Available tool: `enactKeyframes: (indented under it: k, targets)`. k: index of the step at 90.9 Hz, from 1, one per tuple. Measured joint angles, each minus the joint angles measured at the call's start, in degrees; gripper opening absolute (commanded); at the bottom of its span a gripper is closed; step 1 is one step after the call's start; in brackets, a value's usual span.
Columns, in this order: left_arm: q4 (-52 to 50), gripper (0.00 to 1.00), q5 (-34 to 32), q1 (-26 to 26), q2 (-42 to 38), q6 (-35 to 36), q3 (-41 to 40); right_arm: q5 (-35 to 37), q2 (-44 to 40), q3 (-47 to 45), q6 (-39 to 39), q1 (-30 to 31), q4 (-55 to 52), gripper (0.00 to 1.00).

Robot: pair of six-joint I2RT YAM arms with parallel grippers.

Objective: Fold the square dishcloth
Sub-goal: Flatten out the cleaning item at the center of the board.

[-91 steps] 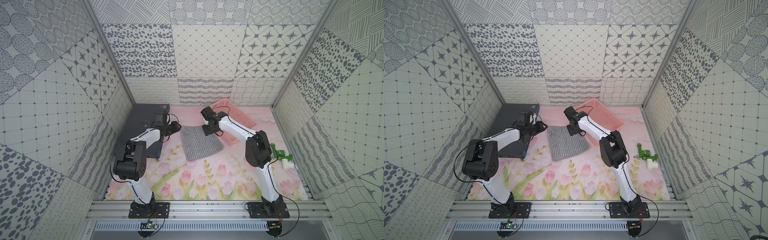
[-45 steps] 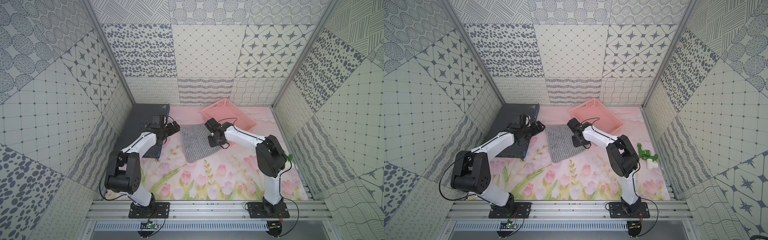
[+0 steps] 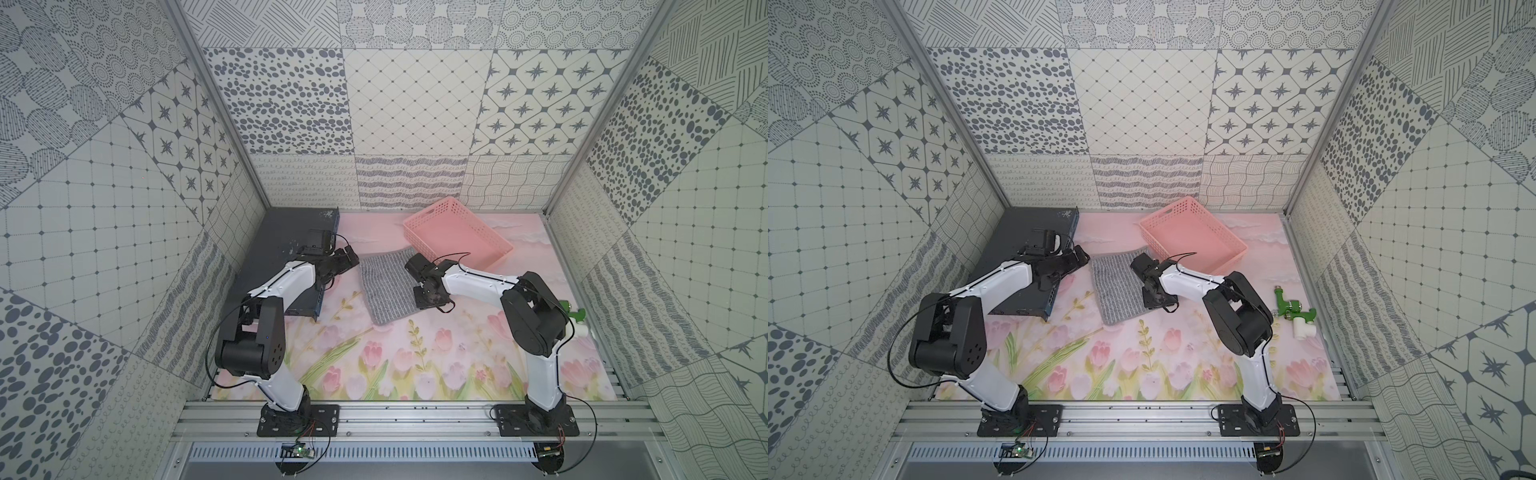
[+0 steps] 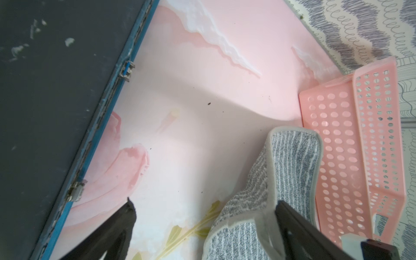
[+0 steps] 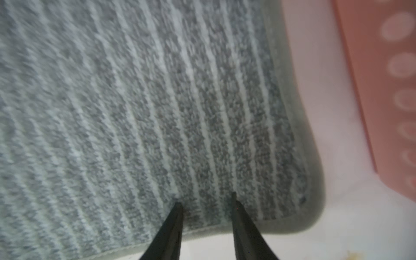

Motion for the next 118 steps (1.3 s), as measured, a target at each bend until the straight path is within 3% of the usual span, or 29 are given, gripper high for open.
enactKeyframes:
  k: [32,68,82,90,100,118]
  targets:
    - [2.10,0.92,2.47,-0.02,2.51,-0.09,0.00,-0.83,-6.88,-9.88,8.24,4.81,2.47,0.37]
    - [6.45,0.96,10.03,-0.92,2.51,0.22,-6.05,-3.87,-16.06,-20.81,17.86,12.20,0.85,0.42]
    - [7.15,0.93,13.31,-0.92,2.51,0.22,-6.82,-2.93,-17.64,-20.00,17.49,12.00,-0.50,0.47]
    - [6.97,0.81,14.43,-0.94,2.51,0.39,-6.56,-1.70,-19.06,-17.86,16.35,11.41,-1.11,0.51]
    - [6.84,0.73,14.80,-1.18,2.51,1.18,-5.97,0.02,-21.33,-13.88,14.51,9.49,-1.25,0.51]
    - [4.83,0.70,13.38,-2.62,2.60,1.70,-4.11,3.82,-21.53,-5.57,10.82,2.91,-1.22,0.50]
